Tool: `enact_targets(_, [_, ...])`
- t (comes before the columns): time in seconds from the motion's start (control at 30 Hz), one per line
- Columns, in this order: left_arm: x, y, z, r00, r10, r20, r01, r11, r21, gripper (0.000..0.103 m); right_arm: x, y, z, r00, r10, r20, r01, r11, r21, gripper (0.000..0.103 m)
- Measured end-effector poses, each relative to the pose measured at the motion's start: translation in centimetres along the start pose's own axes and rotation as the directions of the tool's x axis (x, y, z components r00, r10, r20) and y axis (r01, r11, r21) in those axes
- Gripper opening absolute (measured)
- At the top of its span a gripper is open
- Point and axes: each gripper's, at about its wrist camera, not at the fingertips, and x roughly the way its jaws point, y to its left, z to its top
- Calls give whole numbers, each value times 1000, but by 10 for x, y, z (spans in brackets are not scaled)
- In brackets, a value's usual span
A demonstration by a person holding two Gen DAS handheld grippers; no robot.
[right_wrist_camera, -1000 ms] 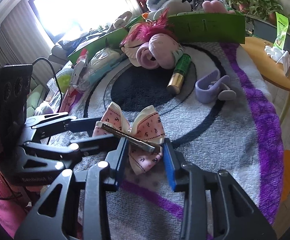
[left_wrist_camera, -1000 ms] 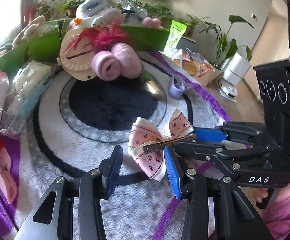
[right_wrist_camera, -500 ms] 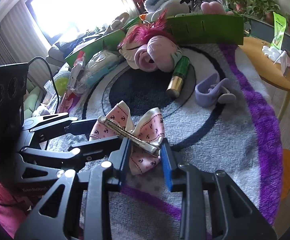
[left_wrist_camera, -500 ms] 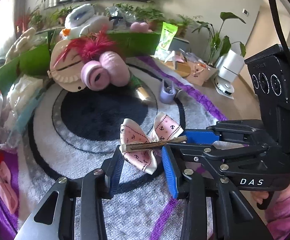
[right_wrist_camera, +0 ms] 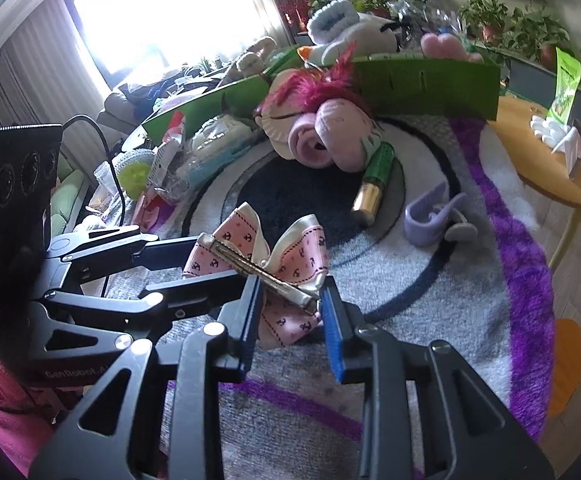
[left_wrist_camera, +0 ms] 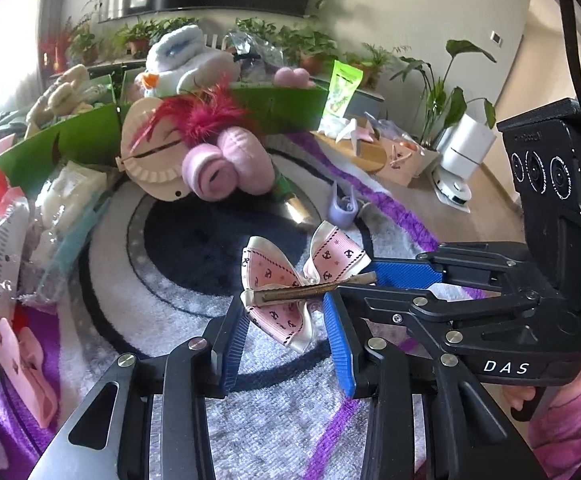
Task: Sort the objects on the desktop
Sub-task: 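Lift the pink bow with both grippers and carry it toward the green box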
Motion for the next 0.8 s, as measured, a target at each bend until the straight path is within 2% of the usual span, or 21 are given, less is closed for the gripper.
enact_targets(0.33, [-23, 10, 8, 998, 32, 56, -31, 999, -12, 38, -6, 23, 22, 1000, -1, 22, 3, 997, -80, 30])
enact_targets(0.8, [-65, 48, 20, 986, 90, 141, -83, 995, -58, 38, -4, 69, 60, 998, 20, 56, -8, 979, -205, 30])
